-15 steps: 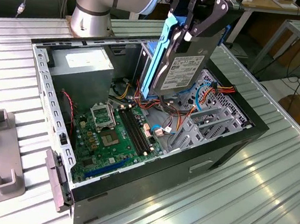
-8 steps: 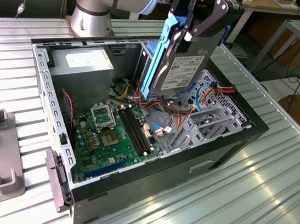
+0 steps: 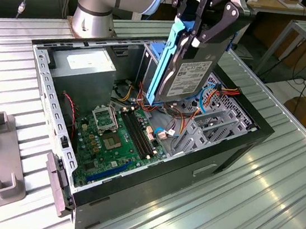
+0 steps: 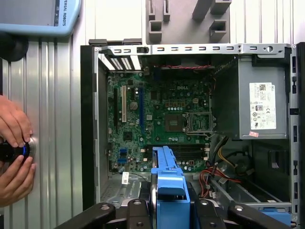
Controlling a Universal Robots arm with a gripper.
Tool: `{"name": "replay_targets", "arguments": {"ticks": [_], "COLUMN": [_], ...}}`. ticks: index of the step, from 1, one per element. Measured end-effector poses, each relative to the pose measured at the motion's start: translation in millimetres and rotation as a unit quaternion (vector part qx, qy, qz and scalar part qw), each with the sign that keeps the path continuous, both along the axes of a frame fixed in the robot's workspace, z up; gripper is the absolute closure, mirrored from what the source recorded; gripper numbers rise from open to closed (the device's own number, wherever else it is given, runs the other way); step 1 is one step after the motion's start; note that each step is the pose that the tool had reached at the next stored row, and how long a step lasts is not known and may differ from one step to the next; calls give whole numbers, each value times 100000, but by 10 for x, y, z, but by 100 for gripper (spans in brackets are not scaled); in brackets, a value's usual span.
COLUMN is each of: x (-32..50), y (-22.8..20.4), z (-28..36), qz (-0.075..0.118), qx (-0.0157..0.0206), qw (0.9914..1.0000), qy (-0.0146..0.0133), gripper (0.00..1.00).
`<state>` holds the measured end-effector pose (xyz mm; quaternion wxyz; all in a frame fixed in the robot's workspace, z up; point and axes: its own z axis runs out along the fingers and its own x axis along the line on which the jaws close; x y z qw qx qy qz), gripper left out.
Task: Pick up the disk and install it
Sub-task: 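Insert the disk into the insertion slot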
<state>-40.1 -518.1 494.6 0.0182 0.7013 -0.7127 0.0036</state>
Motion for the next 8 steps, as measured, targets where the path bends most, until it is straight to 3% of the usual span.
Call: {"name": "replay_targets", "arguments": {"ticks": [3,7,8], "x": [-1,11,53], "y": [-38,-42,-42], "z": [-1,-1,-2], "qz": [-7,8,-4], "qx": [5,10,13], "qw": [100000,100000,100000], "qy": [-1,-4,-6], "gripper": [63,63,63]}}
